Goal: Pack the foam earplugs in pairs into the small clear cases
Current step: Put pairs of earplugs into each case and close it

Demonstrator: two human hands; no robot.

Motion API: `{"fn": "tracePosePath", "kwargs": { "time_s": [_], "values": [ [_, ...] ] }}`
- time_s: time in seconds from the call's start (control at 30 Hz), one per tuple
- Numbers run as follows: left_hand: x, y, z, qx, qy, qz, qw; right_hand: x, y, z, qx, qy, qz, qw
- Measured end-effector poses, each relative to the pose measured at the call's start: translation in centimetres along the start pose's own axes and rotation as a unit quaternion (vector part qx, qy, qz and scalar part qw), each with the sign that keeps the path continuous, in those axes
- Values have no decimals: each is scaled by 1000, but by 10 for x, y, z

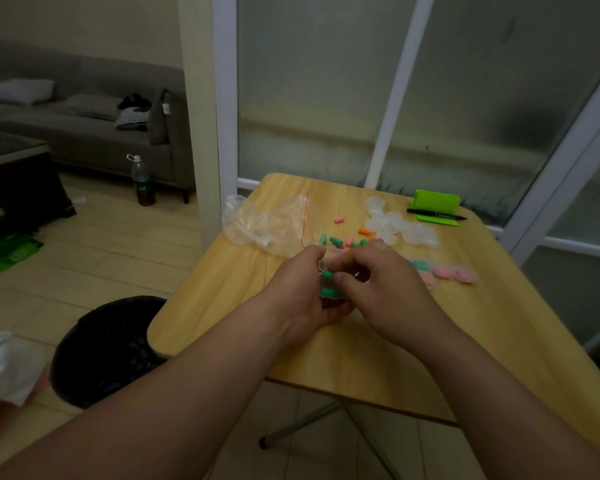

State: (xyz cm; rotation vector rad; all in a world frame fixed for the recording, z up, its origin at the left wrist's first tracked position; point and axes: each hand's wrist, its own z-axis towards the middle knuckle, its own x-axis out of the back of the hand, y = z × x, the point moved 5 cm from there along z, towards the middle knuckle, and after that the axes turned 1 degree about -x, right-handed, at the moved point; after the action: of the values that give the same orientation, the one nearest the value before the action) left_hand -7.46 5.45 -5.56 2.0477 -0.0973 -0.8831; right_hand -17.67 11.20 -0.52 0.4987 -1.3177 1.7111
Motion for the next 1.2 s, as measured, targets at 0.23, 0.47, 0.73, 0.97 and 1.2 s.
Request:
{"fn": "tracePosePath", "kwargs": {
  "time_s": [0.23,0.47,0.73,0.97,1.2],
  "values": [
    [1,2,2,1,10,3,1000,-5,-2,0,7,-13,-44,999],
    [4,3,2,1,20,-4,1000,-7,-4,-1,9,-6,-47,999],
    [5,6,-3,4,14,3,1000,-3,-3,1,8,31,-33,999],
    [0,8,-6,5,-16,23,1000,7,14,4,-57,67,50,995],
    [-4,4,-6,11,-33,71,997,8,18,3,-89,31,78,992]
  ]
}}
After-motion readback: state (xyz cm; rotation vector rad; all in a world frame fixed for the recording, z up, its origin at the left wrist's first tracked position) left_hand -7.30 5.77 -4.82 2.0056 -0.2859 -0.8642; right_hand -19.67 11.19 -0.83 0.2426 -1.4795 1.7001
